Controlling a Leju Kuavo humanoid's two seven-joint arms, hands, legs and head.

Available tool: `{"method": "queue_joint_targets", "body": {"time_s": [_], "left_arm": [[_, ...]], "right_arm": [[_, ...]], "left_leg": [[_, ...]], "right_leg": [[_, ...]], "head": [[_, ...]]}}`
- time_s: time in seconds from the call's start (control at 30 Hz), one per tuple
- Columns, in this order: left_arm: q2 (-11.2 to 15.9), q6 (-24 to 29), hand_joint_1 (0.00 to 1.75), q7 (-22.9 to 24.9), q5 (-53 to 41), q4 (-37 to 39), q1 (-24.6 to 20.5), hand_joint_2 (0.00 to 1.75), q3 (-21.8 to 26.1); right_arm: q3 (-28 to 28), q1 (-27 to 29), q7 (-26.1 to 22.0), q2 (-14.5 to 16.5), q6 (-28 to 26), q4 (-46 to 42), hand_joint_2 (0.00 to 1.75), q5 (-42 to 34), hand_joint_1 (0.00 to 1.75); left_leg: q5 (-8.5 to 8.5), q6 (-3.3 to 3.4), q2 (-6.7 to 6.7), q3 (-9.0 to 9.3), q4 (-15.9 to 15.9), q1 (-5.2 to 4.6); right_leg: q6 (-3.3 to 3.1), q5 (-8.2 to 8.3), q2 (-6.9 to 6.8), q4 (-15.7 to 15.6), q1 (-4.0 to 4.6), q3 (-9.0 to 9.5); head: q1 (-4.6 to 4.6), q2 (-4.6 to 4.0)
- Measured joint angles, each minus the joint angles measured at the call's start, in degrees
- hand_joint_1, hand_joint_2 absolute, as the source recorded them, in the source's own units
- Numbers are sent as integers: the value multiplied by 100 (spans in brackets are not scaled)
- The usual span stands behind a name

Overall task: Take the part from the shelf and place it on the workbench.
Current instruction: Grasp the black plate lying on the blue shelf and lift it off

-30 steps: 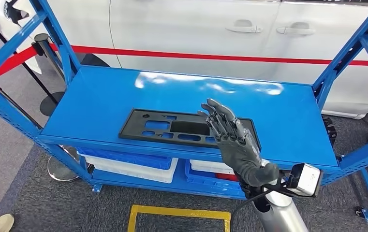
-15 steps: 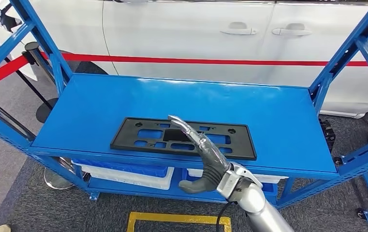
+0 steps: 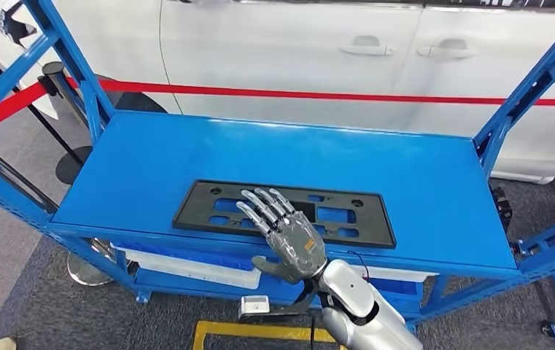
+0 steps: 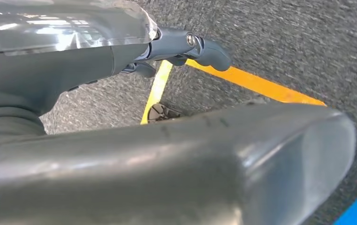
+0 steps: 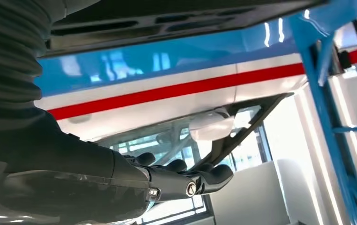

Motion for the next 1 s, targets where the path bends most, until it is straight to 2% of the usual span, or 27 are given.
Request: {"method": "queue_joint_targets", "body": {"time_s": [0.03, 0.13, 0.2, 0.27, 0.3, 0.33, 0.37, 0.43, 0.47, 0.5, 0.6, 0.67, 0.7, 0.77, 0.8, 0.83, 0.87, 0.93, 0.97, 1.0], "left_arm": [[-5, -1, 0, -3, -2, 0, -1, 0, 1], [-10, -1, 0, -5, -13, 0, -1, 0, 5], [-10, -4, 0, -3, -49, 0, 2, 0, 6], [-10, -11, 0, 4, -94, 0, 3, 0, 5], [-8, -14, 0, 8, -106, 0, 4, 0, 5], [-5, -14, 0, 11, -115, 0, 5, 0, 5], [0, -14, 0, 15, -121, 0, 6, 0, 5], [14, -15, 0, 24, -150, 0, 5, 0, 5], [21, -17, 0, 31, -168, 0, 4, 0, 5], [26, -19, 0, 37, -187, 0, 3, 0, 5], [31, -23, 0, 54, -220, 0, 2, 0, 5], [32, -24, 0, 63, -228, 0, 4, 0, 5], [32, -23, 0, 66, -233, 0, 4, 0, 6], [35, -21, 0, 68, -252, 0, 3, 0, 7], [35, -20, 0, 67, -263, 0, 5, 0, 7], [36, -20, 0, 63, -274, 0, 8, 0, 7], [37, -20, 0, 58, -282, 0, 11, 0, 7], [37, -19, 0, 40, -293, 0, 12, 0, 7], [37, -15, 0, 31, -298, 0, 10, 0, 7], [38, -11, 0, 24, -303, 0, 7, 0, 8]], "right_arm": [[42, -21, 23, 13, -39, 99, 175, 52, 0], [132, -68, 87, 55, -47, 313, 175, 186, 0], [218, -167, 323, 133, -50, 526, 175, 562, 0], [328, -291, 566, 276, -121, 918, 175, 985, 0], [374, -332, 617, 354, -168, 1131, 175, 1092, 0], [414, -361, 639, 427, -206, 1324, 175, 1149, 0], [447, -391, 649, 497, -229, 1492, 175, 1170, 0], [486, -469, 680, 623, -245, 1749, 175, 1173, 0], [495, -514, 706, 684, -251, 1864, 175, 1167, 0], [498, -551, 732, 738, -258, 1965, 175, 1159, 0], [499, -621, 762, 856, -267, 2197, 175, 1140, 0], [499, -667, 782, 901, -273, 2293, 175, 1135, 0], [499, -692, 803, 915, -280, 2342, 175, 1131, 0], [499, -723, 843, 934, -307, 2457, 175, 1116, 0], [499, -728, 857, 943, -337, 2522, 175, 1106, 0], [499, -733, 864, 951, -377, 2582, 175, 1090, 0], [498, -746, 872, 963, -425, 2633, 175, 1070, 0], [492, -801, 900, 994, -510, 2701, 175, 1016, 0], [485, -842, 913, 1011, -538, 2721, 175, 988, 0], [475, -884, 921, 1024, -555, 2733, 175, 961, 0]], "left_leg": [[-3, -33, 2, -2, -5, -5], [-76, -134, 8, -12, 50, 0], [-361, -179, 5, -216, 525, 6], [-702, -208, 3, -595, 1315, 9], [-766, -217, 3, -736, 1583, 10], [-715, -219, 3, -780, 1642, 10], [-549, -214, 4, -703, 1449, 10], [-138, -187, 1, -330, 648, 5], [-15, -164, -3, -172, 304, -3], [31, -140, -7, -86, 110, -12], [37, -58, -11, -65, 19, -13], [64, 10, 0, -41, -26, 18], [75, 39, 6, -31, -45, 31], [74, 66, 7, -32, -46, 27], [71, 69, 5, -32, -44, 26], [67, 70, 3, -27, -42, 25], [60, 67, -1, -18, -41, 25], [41, 44, -6, 13, -40, 25], [29, 23, -8, 20, -33, 15], [22, -3, -8, 19, -30, 7]], "right_leg": [[-17, -27, 3, -42, 17, 15], [-101, -8, 9, -112, -14, 34], [-163, 2, -1, -147, -33, 62], [-196, -9, -1, -144, -19, 65], [-203, -14, -1, -142, -11, 68], [-206, -19, 1, -137, -4, 74], [-205, -27, 4, -130, 0, 84], [-186, -55, 17, -104, 8, 100], [-169, -69, 24, -83, 18, 95], [-149, -75, 27, -69, 28, 83], [-82, -79, 26, -64, 37, 68], [-26, -219, 19, 112, 40, 4], [-1, -370, 16, 366, 35, -108], [32, -715, 13, 1117, 13, -469], [41, -802, 12, 1422, 2, -627], [44, -777, 12, 1536, -6, -701], [38, -641, 11, 1418, -10, -662], [-1, -219, 6, 668, -8, -326], [-25, -77, 2, 296, 6, -154], [-45, -4, 2, 48, 21, -41]], "head": [[-1, 0], [-2, 0], [-5, 0], [-7, 0], [-7, 0], [-8, 0], [-8, 0], [-7, 0], [-6, 0], [-4, 0], [-1, 0], [3, 0], [5, 0], [8, 0], [9, 0], [9, 0], [9, 0], [9, 0], [9, 0], [7, 0]]}}
